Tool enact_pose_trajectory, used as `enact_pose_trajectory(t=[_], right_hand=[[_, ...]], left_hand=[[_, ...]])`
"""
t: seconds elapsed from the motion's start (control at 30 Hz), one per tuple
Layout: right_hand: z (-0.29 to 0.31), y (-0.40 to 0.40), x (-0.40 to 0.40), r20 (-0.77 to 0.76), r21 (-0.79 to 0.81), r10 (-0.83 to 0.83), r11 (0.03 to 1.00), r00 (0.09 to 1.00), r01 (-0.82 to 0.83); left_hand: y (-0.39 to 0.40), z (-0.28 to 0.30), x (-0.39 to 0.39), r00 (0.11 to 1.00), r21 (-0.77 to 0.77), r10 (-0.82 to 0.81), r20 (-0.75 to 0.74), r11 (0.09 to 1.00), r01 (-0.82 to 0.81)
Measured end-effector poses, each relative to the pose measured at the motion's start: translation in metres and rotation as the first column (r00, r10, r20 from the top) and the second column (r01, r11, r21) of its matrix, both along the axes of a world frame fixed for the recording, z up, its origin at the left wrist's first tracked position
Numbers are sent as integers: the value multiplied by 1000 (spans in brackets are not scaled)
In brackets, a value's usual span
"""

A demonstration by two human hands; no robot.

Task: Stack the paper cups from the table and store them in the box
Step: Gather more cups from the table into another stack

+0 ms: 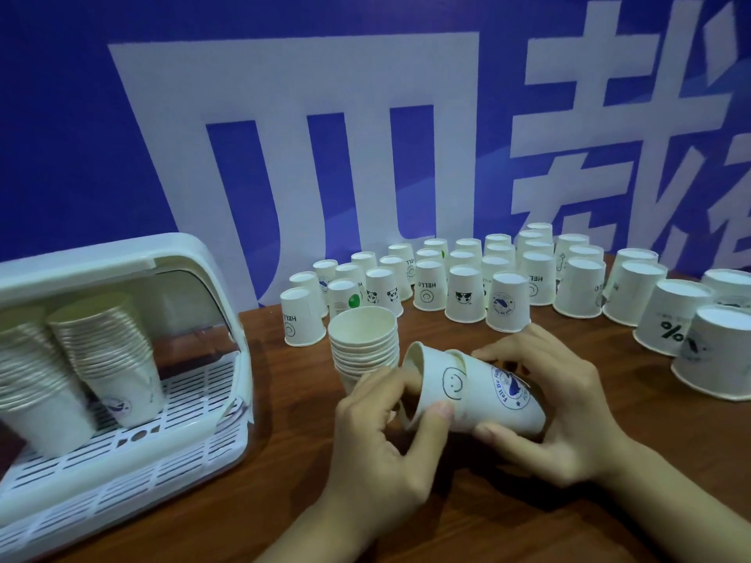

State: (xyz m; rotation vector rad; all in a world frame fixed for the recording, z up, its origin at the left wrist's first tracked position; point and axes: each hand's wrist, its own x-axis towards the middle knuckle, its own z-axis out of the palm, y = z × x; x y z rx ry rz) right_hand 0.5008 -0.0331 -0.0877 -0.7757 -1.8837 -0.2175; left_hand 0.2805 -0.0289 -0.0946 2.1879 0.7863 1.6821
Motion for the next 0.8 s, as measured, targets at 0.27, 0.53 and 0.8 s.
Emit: enact_pose_trajectory(t=[0.27, 0.53, 0.8], right_hand=[[-1, 0, 5, -91, -38, 22, 999, 996, -26], [-9, 4, 11, -221, -109, -15, 994, 975, -10], [-9, 5, 10, -286, -180, -27, 983, 958, -26]], left_hand=[[-2, 6, -3, 982, -52, 48, 181, 998, -39], [5, 17, -17, 959, 39, 155, 237, 985, -169], [17, 3, -14, 949, 371, 146, -280, 928, -34]])
